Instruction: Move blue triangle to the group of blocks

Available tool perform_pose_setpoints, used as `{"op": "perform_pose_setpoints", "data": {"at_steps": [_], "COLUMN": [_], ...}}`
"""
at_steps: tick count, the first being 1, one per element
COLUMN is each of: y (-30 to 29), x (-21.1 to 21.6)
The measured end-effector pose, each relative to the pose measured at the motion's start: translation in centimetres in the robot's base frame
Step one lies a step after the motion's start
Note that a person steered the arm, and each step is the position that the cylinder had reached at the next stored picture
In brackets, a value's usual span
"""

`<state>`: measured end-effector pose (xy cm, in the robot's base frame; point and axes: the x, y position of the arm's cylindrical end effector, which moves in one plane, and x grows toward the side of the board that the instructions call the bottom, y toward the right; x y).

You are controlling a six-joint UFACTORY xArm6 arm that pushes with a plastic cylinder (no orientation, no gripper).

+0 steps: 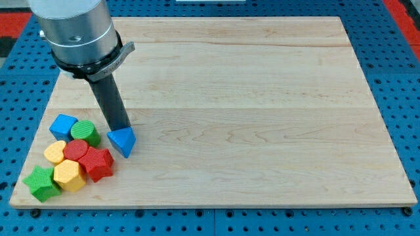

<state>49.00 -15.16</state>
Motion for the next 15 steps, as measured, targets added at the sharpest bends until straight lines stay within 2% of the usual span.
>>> {"op": "perform_pose_setpoints", "data": {"at_steps": [2, 3, 7, 12, 15], "y": [6.6, 7.4, 2.7, 5.4, 6.5], "x": [-0.2, 0.1, 0.7, 0.8, 3.0]}}
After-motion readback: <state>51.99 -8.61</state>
